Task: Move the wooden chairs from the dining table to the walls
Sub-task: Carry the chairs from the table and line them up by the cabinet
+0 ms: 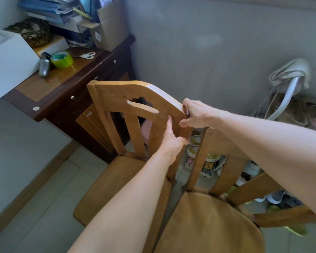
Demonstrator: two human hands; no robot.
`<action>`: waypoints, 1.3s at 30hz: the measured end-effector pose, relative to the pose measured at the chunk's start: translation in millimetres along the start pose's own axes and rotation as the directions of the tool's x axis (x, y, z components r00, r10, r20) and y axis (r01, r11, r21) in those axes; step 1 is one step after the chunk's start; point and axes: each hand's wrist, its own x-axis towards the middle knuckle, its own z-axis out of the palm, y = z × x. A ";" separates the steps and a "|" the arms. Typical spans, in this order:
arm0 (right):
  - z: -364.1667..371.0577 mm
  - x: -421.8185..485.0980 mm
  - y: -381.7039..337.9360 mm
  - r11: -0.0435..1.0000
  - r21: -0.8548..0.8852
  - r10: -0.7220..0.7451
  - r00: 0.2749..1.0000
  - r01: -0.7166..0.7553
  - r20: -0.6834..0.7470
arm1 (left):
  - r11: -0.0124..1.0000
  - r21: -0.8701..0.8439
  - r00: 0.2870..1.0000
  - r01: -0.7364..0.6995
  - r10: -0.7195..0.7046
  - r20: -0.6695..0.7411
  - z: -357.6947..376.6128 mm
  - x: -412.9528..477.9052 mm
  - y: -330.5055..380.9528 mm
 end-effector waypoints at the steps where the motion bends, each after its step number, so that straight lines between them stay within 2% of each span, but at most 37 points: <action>1: 0.2 0.1 -0.6 1.000 0.002 0.004 1.000 -0.004 0.002 | 1.000 0.028 1.000 0.013 -0.013 0.006 -0.3 -0.3 2.2; 5: 1.8 0.2 -5.0 0.999 0.023 0.042 0.999 -0.042 0.018 | 0.992 0.117 0.998 0.057 -0.059 0.013 -2.0 -1.2 10.5; 9: 11.0 -4.5 -8.7 0.995 0.055 0.083 0.996 -0.082 -0.019 | 0.995 0.080 0.999 0.053 -0.053 0.000 -5.1 -4.1 14.9; 17: 24.9 -21.3 -13.2 0.989 0.021 0.148 0.978 -0.146 -0.150 | 0.999 -0.038 0.998 0.032 -0.034 -0.060 -12.4 -20.1 22.5; 25: 28.7 -43.6 -35.5 0.996 -0.015 0.075 0.930 -0.086 -0.361 | 0.966 -0.252 0.992 0.067 -0.091 -0.087 -26.7 -51.6 23.9; 30: 26.4 -60.2 -61.3 0.998 0.044 -0.022 0.915 0.044 -0.403 | 0.939 -0.344 0.986 0.019 -0.075 -0.148 -53.9 -78.2 21.3; 34: 37.1 -81.0 -91.8 0.987 0.121 -0.037 0.892 0.102 -0.451 | 0.910 -0.414 0.974 -0.032 -0.064 -0.217 -82.9 -111.4 11.2; 39: 59.4 -121.8 -139.3 0.900 0.401 0.032 0.891 0.172 -0.453 | 0.874 -0.475 0.955 -0.100 -0.051 -0.294 -117.8 -172.5 -13.3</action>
